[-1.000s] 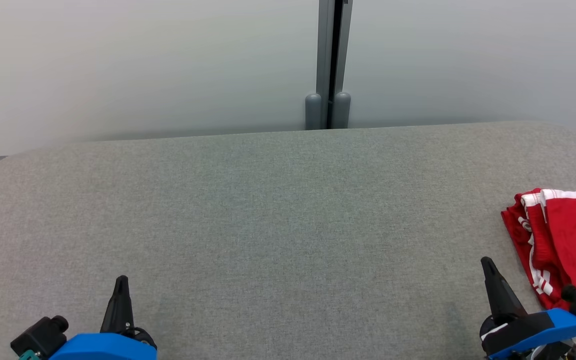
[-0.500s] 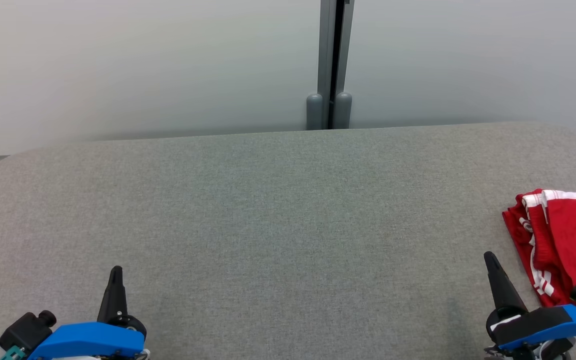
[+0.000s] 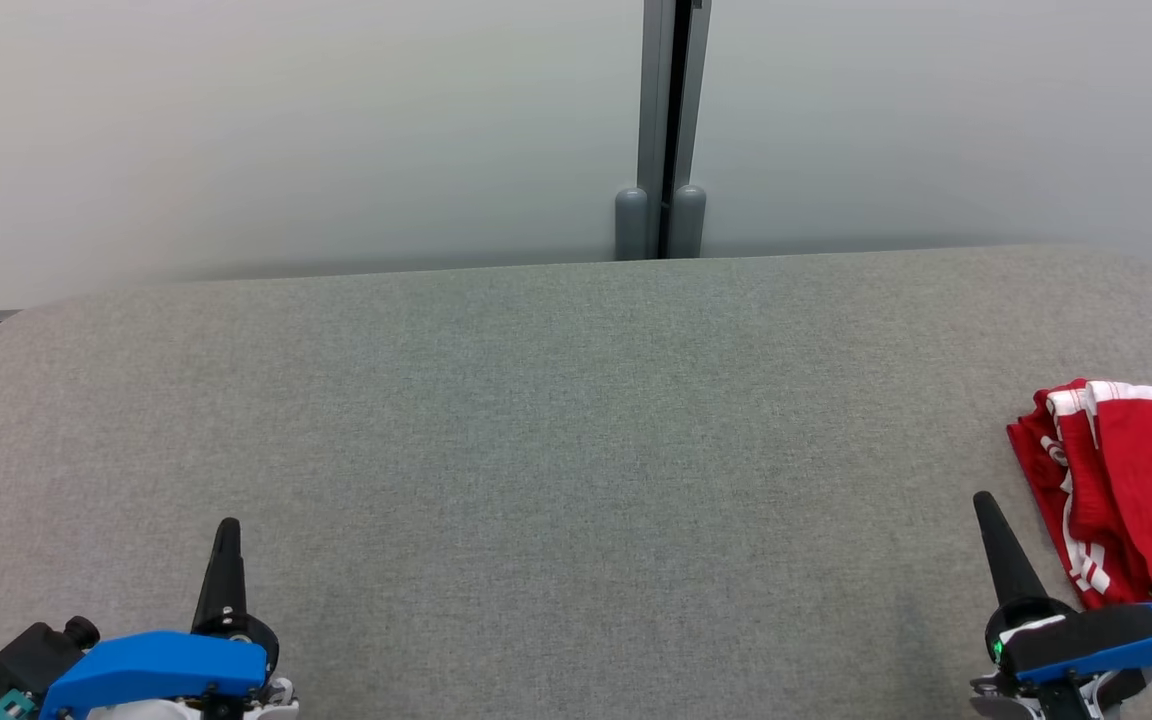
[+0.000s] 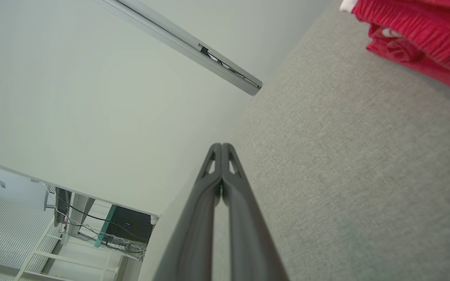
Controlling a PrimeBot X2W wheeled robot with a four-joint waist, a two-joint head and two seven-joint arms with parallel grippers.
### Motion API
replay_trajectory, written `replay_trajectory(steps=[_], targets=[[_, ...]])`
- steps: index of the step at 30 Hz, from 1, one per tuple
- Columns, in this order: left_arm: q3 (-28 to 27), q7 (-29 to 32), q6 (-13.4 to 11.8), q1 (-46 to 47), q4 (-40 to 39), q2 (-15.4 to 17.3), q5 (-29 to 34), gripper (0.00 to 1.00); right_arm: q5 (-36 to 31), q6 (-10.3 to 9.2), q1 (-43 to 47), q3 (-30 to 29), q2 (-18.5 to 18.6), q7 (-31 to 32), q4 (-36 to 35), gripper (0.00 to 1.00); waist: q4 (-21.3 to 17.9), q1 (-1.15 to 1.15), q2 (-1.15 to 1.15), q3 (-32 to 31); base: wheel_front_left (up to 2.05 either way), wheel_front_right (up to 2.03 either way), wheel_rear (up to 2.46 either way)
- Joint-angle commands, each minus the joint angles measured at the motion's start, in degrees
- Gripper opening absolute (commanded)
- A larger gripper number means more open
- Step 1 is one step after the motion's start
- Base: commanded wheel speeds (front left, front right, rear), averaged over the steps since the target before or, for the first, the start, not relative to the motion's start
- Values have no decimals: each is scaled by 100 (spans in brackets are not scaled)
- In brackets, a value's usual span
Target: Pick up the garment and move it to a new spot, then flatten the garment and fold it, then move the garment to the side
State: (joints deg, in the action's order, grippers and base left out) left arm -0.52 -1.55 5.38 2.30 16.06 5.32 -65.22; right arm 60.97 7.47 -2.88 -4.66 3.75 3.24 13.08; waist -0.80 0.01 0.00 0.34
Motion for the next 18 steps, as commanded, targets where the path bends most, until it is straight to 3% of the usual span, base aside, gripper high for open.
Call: replay_trajectory(steps=[1,18], targets=[[-49,34,34,134,-76,15,-119,0,164,3,-131,-28,-11,19,-41,0,1,0,0,0,0,0,0],[-231,288,95,227,-121,-75,-952,0,1118,4,-214,-82,-37,120,0,0,22,-1,0,-4,0,0,0]])
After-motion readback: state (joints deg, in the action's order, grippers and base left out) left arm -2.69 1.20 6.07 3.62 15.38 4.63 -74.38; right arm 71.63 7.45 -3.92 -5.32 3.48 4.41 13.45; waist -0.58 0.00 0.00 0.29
